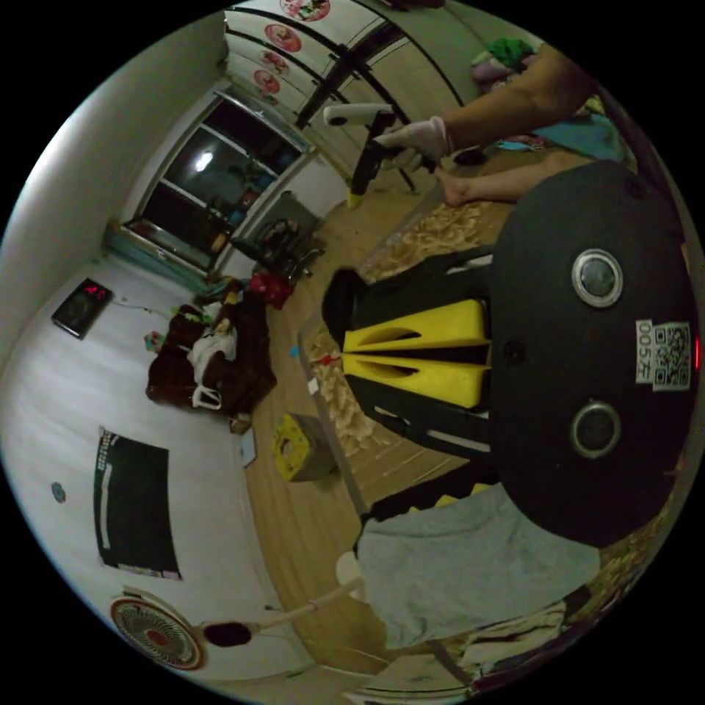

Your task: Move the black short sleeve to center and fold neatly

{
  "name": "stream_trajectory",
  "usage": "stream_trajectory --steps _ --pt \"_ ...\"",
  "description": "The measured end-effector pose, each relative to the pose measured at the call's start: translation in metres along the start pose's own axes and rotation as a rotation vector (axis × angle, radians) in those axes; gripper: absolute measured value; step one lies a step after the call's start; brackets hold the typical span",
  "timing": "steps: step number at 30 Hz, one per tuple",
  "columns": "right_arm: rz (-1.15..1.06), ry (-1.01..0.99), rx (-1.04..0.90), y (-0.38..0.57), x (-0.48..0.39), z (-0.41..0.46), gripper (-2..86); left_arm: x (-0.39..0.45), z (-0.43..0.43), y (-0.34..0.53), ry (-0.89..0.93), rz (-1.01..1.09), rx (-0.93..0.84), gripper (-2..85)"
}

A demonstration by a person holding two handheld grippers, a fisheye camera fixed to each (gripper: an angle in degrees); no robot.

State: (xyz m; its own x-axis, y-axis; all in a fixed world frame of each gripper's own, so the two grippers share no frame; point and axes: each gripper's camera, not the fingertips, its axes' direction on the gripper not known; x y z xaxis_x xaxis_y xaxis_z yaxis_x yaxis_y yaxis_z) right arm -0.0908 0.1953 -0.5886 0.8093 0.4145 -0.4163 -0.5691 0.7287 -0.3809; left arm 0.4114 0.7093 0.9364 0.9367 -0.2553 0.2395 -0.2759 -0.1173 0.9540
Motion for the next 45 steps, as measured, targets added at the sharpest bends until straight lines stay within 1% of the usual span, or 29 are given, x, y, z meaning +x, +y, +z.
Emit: stream_trajectory --steps 3,6,7,8,10,12,14,16,19,21,22,23,24,25,27,29,31,32,34,35,37,39,42,44,45 --pt "0.04 -0.036 -0.111 0.047 0.046 0.043 5.3 -0.022 0.042 0.046 -0.011 0.092 -0.119 -0.7" --pt "0.092 -0.044 -0.225 0.108 0.082 0.079 7.3 -0.037 0.078 0.12 -0.015 0.182 -0.27 -0.7" --pt "0.105 -0.038 -0.261 0.129 0.091 0.091 8.7 -0.043 0.093 0.152 0.004 0.206 -0.354 -0.7" --pt "0.105 -0.031 -0.271 0.137 0.093 0.096 9.4 -0.048 0.107 0.184 0.011 0.217 -0.438 -0.7" --pt "0.063 0.016 -0.292 0.156 0.092 0.115 11.4 -0.056 0.122 0.224 0.019 0.197 -0.498 -0.6" --pt "0.011 0.076 -0.313 0.156 0.086 0.132 12.6 -0.063 0.134 0.255 0.058 0.173 -0.519 -0.6" --pt "-0.035 0.146 -0.355 0.151 0.08 0.154 12.6 -0.072 0.155 0.283 0.06 0.146 -0.566 -0.6" --pt "-0.07 0.281 -0.43 0.145 0.078 0.185 9.2 -0.081 0.168 0.296 0.048 0.119 -0.583 -0.4" --pt "-0.128 0.394 -0.425 0.125 0.083 0.192 4.2 -0.102 0.183 0.306 0.052 0.073 -0.588 -0.2" --pt "-0.125 0.471 -0.394 0.108 0.098 0.184 3.9 -0.113 0.189 0.311 0.026 0.076 -0.594 -0.2" --pt "-0.09 0.552 -0.356 0.095 0.113 0.172 3.9 -0.119 0.193 0.315 -0.001 0.093 -0.602 -0.2" --pt "-0.063 0.592 -0.331 0.089 0.121 0.165 3.9 -0.125 0.197 0.318 -0.029 0.11 -0.611 -0.1" --pt "0.009 0.628 -0.275 0.077 0.139 0.146 3.9 -0.128 0.198 0.32 -0.041 0.115 -0.616 -0.1" --pt "0.082 0.591 -0.222 0.069 0.155 0.126 4.1 -0.133 0.201 0.324 -0.064 0.123 -0.623 -0.1" --pt "0.159 0.484 -0.183 0.067 0.174 0.102 5.0 -0.139 0.201 0.33 -0.084 0.135 -0.614 -0.1" --pt "0.194 0.405 -0.163 0.076 0.183 0.086 6.3 -0.146 0.196 0.34 -0.062 0.156 -0.598 0.1" --pt "0.142 0.214 -0.209 0.105 0.178 0.082 8.0 -0.147 0.191 0.351 -0.014 0.197 -0.602 0.7" --pt "0.12 0.161 -0.232 0.114 0.175 0.083 8.6 -0.146 0.187 0.36 0.011 0.239 -0.612 1.6" --pt "0.028 0.019 -0.344 0.157 0.157 0.094 10.0 -0.143 0.182 0.376 0.041 0.317 -0.633 3.5" --pt "0.004 0.008 -0.377 0.168 0.152 0.098 10.2 -0.141 0.181 0.388 0.056 0.365 -0.661 4.9" --pt "-0.07 0.022 -0.509 0.205 0.135 0.116 11.1 -0.138 0.182 0.407 0.08 0.425 -0.713 6.7" --pt "-0.103 0.038 -0.555 0.22 0.128 0.127 11.7 -0.136 0.187 0.425 0.107 0.464 -0.754 8.3" --pt "-0.12 0.098 -0.55 0.226 0.125 0.14 11.7 -0.134 0.203 0.451 0.109 0.509 -0.835 10.7" --pt "-0.103 0.11 -0.572 0.227 0.128 0.151 11.1 -0.135 0.221 0.473 0.09 0.529 -0.91 10.9" --pt "-0.089 0.124 -0.587 0.229 0.13 0.158 10.1 -0.135 0.224 0.477 0.075 0.533 -0.918 10.6"
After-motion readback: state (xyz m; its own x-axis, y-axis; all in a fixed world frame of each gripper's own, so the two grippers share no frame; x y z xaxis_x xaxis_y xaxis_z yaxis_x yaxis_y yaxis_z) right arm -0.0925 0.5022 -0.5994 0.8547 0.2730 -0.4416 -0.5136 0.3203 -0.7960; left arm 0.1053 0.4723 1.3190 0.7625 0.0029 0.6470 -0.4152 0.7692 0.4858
